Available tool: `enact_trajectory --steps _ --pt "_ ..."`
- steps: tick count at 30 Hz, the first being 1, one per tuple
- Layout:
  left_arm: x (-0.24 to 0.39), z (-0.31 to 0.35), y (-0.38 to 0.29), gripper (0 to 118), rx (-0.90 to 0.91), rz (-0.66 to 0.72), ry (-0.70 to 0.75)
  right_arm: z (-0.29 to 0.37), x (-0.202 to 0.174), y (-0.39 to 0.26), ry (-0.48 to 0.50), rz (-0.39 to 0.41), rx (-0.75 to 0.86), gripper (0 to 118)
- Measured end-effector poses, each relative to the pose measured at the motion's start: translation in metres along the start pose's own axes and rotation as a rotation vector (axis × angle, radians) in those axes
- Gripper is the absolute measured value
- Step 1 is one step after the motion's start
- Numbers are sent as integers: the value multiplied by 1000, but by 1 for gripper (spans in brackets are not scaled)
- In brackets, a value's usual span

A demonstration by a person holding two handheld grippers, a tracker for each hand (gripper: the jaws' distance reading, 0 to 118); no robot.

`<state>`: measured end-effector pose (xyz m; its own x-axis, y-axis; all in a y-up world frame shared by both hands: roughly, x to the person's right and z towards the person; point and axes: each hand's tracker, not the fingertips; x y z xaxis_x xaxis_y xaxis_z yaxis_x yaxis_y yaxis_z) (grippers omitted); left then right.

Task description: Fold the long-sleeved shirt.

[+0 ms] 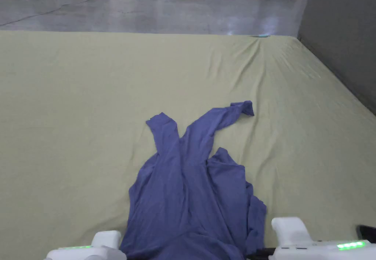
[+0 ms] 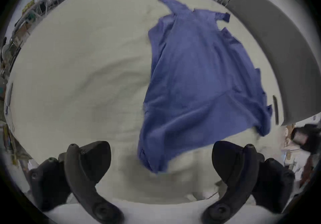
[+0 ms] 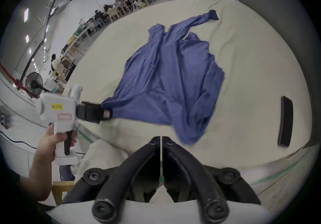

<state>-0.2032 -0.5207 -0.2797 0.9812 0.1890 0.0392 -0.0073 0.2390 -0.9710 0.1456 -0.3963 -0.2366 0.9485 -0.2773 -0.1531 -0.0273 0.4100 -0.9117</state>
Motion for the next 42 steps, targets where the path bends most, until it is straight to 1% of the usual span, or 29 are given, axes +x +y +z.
enact_trajectory --steps 1,2,3,4,5,6,7,8,9,11,13,15,16,17,18,19,20,21,23,24,27,28,30,32,34,36,38,39,42 --pt "-1 -4 -1 106 2 -5 12 -4 5 13 -13 0 4 0" --pt "-1 -1 -4 88 26 -59 122 -8 10 30 -33 -6 15 0" --pt "-2 8 -6 73 83 -67 116 -13 16 47 -57 -14 32 0" --pt "9 45 -12 53 121 -46 118 -19 21 65 -75 -12 48 0" --pt "5 57 -14 0 141 -22 49 -27 27 85 -86 -16 55 7" --pt "-2 68 -16 0 149 39 -51 -35 35 104 -103 -27 58 24" --pt "-3 74 -18 0 129 37 -78 -45 40 123 -108 -34 54 56" --pt "-12 62 -13 0 111 25 -95 -58 46 142 -108 -36 50 99" --pt "-14 63 -13 0 128 11 -79 -70 52 161 -110 -40 56 112" --pt "-18 67 -11 0 139 3 -100 -100 62 193 -140 -45 37 112" --pt "-4 79 -14 0 154 12 -110 -134 72 218 -185 -76 -75 112" --pt "-3 80 -12 0 154 29 -127 -161 82 232 -171 -177 -135 111" --pt "-4 83 -11 0 153 37 -139 -172 84 234 -160 -225 -150 109" --pt "-4 83 -10 0 149 45 -148 -180 84 234 -143 -252 -172 96" --pt "-5 83 -10 0 147 54 -155 -186 82 232 -131 -255 -198 74" --pt "-5 82 -10 0 146 59 -155 -189 77 230 -135 -237 -201 44" --pt "-7 83 -8 0 141 67 -155 -189 70 225 -147 -205 -205 16" --pt "-9 83 -8 0 139 76 -155 -187 63 221 -163 -146 -188 16" --pt "-13 82 -8 0 145 90 -158 -176 52 214 -199 -42 -149 12" --pt "-17 84 -6 0 143 107 -167 -169 52 212 -189 -27 -147 11" --pt "-27 94 0 0 185 180 -221 -124 63 211 -101 -101 -78 9" --pt "-25 103 3 0 201 195 -232 -103 66 213 -96 -93 -43 9" --pt "-28 121 13 0 255 237 -264 -53 71 216 -116 -45 31 8" --pt "-32 139 29 0 322 274 -280 -3 74 218 -111 -31 93 8" --pt "-40 161 44 0 409 314 -306 46 72 220 -164 8 159 8" --pt "-37 187 63 0 489 364 -379 95 73 222 -160 -13 225 8" --pt "-35 208 81 0 548 359 -418 135 69 224 -133 -36 251 8" --pt "-28 218 92 0 570 339 -430 154 66 225 -127 -35 275 8" --pt "-20 251 121 0 644 338 -487 196 55 231 -144 -13 318 8"
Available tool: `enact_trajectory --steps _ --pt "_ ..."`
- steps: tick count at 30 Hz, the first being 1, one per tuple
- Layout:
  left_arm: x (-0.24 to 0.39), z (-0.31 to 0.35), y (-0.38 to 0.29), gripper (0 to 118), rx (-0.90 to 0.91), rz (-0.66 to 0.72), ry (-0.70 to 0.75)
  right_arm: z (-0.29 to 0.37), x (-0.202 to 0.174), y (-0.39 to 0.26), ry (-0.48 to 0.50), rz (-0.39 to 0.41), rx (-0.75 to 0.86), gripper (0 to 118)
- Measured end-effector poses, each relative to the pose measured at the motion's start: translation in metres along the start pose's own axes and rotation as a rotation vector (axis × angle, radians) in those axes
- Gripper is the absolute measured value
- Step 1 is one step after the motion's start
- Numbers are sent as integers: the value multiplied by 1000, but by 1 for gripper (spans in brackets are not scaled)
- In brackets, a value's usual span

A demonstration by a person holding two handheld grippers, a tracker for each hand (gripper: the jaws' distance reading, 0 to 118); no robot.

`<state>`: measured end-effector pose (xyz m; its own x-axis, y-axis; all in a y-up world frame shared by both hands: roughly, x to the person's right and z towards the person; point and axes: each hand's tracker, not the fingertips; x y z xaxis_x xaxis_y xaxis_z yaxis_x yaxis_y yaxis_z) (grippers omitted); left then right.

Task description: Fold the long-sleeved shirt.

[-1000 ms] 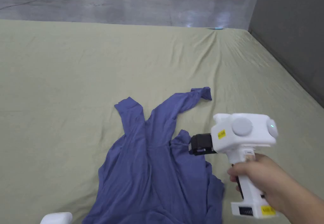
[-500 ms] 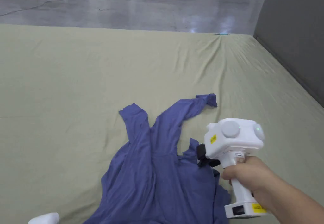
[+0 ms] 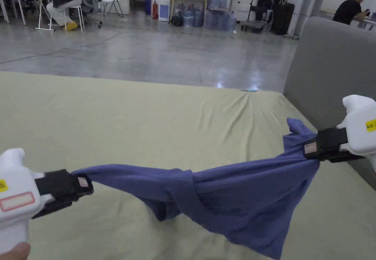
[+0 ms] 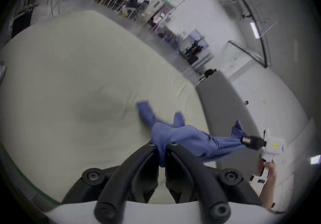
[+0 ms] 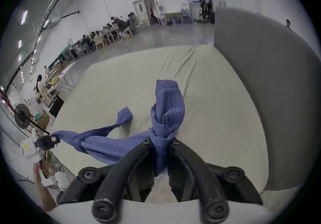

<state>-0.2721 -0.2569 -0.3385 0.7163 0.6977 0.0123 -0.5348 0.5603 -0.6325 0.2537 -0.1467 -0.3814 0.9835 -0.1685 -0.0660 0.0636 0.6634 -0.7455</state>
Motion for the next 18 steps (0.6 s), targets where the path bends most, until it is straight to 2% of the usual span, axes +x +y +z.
enact_trajectory --steps 7,12,16,18 --pt "81 -18 95 0 97 -58 -64 26 -17 75 -14 -11 56 8" --pt "123 -52 184 0 126 -75 -44 14 -28 156 1 -58 55 8" --pt "156 -74 242 0 151 -170 20 6 -43 215 -48 -31 78 8" --pt "167 -82 269 0 148 -170 2 4 -50 244 -55 -43 91 8"
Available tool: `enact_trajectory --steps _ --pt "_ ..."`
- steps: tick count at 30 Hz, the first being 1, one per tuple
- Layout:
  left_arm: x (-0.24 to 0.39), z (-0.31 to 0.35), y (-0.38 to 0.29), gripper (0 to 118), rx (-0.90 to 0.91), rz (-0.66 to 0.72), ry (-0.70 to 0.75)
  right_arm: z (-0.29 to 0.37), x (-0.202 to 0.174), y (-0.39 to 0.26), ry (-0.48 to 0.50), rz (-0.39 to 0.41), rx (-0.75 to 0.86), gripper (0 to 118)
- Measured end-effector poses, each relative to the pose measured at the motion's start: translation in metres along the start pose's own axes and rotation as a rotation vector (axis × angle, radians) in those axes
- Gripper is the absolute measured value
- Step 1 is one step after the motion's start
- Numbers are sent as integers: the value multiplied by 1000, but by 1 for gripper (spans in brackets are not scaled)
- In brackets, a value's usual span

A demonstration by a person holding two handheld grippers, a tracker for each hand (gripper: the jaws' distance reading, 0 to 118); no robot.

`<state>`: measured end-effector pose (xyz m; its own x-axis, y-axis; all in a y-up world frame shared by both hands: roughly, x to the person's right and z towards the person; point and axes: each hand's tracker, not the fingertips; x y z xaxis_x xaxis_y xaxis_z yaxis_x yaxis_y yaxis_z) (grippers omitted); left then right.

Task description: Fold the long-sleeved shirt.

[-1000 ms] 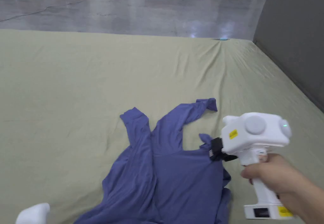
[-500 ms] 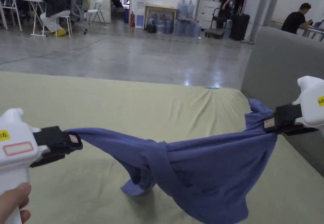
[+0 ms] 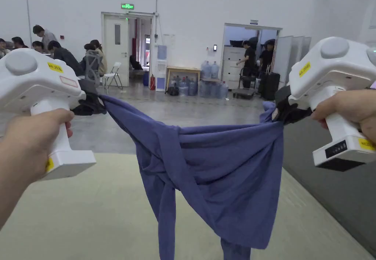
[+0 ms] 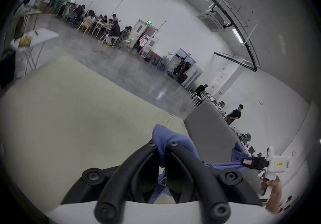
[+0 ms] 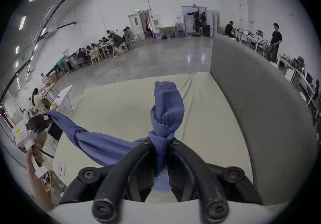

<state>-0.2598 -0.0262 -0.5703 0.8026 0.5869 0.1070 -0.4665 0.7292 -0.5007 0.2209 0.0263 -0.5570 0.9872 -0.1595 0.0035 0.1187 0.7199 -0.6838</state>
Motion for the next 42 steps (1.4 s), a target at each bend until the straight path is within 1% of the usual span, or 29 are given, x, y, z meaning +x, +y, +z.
enact_trajectory --steps 3,6,9,13,17,19,20,22,23,24,26,27,29,32,34,36,40,42 --pt "5 -14 35 0 5 26 10 -3 -12 35 -9 5 38 8" --pt "8 -20 50 0 23 -2 26 -7 -21 52 -25 18 83 8" --pt "1 -31 44 0 7 -51 66 -26 -19 52 -13 9 78 8" --pt "-32 -55 9 0 -76 -34 91 -72 -6 19 -6 1 39 8" --pt "-81 -80 -54 0 -193 17 125 -137 13 -55 30 15 -49 8" --pt "-109 -88 -101 0 -248 17 148 -168 23 -104 31 14 -81 8" --pt "-123 -91 -128 0 -289 17 174 -182 27 -134 33 19 -129 8" --pt "-153 -93 -178 0 -378 52 196 -211 39 -187 41 -4 -225 8" --pt "-166 -89 -204 0 -423 81 197 -219 44 -218 52 0 -265 8" --pt "-181 -82 -229 0 -452 111 212 -223 48 -247 50 28 -295 8" --pt "-204 -62 -272 0 -476 132 234 -220 55 -301 31 88 -314 8" --pt "-211 -49 -291 0 -496 118 247 -215 60 -326 37 107 -330 8" --pt "-225 -19 -328 0 -508 111 256 -203 70 -370 53 112 -343 8" --pt "-251 17 -367 0 -533 135 261 -175 73 -426 83 150 -370 8" --pt "-252 43 -390 0 -534 134 263 -158 69 -453 89 177 -378 8" --pt "-249 66 -412 0 -551 88 290 -144 65 -475 92 206 -391 8" --pt "-256 93 -450 0 -609 87 301 -125 62 -512 85 216 -417 8" --pt "-260 100 -464 0 -645 69 327 -120 60 -526 65 229 -434 8"
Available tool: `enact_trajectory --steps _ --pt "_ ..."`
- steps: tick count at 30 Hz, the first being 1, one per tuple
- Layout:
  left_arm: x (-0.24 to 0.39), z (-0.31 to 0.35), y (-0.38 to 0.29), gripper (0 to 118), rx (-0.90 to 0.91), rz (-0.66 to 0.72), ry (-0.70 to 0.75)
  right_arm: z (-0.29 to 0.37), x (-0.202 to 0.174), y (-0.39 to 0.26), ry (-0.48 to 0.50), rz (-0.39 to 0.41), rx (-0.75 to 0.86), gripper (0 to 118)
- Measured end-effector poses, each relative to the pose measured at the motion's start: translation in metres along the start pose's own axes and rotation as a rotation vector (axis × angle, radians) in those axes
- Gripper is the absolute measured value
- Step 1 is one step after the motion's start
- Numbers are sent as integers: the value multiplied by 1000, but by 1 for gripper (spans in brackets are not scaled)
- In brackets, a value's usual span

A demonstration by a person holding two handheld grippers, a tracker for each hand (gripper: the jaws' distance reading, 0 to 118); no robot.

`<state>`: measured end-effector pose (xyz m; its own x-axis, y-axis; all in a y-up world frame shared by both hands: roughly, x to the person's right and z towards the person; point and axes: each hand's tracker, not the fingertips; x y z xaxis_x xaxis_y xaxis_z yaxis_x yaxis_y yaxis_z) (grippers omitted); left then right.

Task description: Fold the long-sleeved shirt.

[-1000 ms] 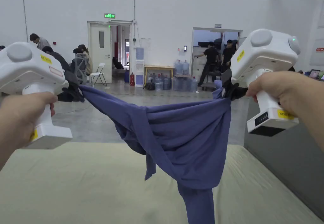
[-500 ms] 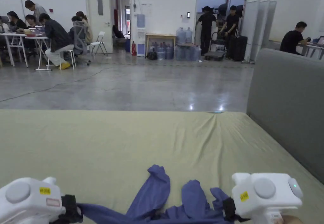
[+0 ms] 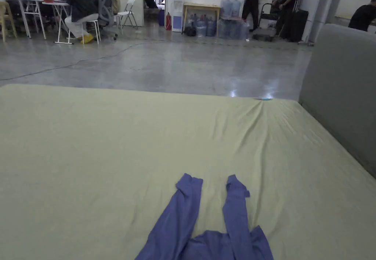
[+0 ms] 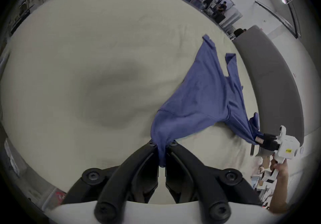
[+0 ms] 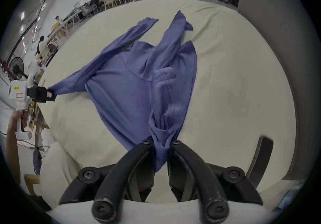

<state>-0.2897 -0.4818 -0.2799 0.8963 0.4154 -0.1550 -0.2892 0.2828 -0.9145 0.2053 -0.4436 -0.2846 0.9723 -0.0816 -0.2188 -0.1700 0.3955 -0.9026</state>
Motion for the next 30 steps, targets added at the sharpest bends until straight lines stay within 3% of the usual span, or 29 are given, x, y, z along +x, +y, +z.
enact_trajectory --steps 9,11,14,15,16,17,18,21,23,24,25,26,28,30 --pt "-4 -20 -25 0 -23 4 25 -39 9 -28 18 -131 -81 9" --pt "-4 -20 -20 0 -21 12 26 -43 14 -28 30 -152 -65 22" --pt "8 1 -18 2 3 -17 71 -27 23 -23 41 -239 -98 27" --pt "14 13 -19 20 52 -66 122 -13 24 -21 -3 -254 -91 39" --pt "20 26 -22 60 102 -97 109 6 23 -21 -48 -238 -32 58" --pt "23 40 -28 109 148 -119 66 29 22 -24 -52 -225 61 79" --pt "28 56 -31 117 207 -122 23 47 21 -28 -43 -218 126 82" --pt "38 58 -55 116 112 -120 -31 79 13 -46 -2 -282 167 82" --pt "45 42 -76 112 -16 -143 -9 81 3 -61 42 -324 113 81" --pt "49 34 -87 95 -46 -158 10 74 -4 -69 70 -308 96 74" --pt "54 22 -93 51 -64 -171 39 69 -12 -75 66 -293 97 52" --pt "58 12 -99 0 -71 -181 61 64 -21 -81 61 -285 84 0" --pt "65 6 -104 0 -106 -147 1 55 -37 -89 53 -239 41 0" --pt "79 6 -94 0 -112 -107 -63 55 -46 -92 121 -243 37 0"
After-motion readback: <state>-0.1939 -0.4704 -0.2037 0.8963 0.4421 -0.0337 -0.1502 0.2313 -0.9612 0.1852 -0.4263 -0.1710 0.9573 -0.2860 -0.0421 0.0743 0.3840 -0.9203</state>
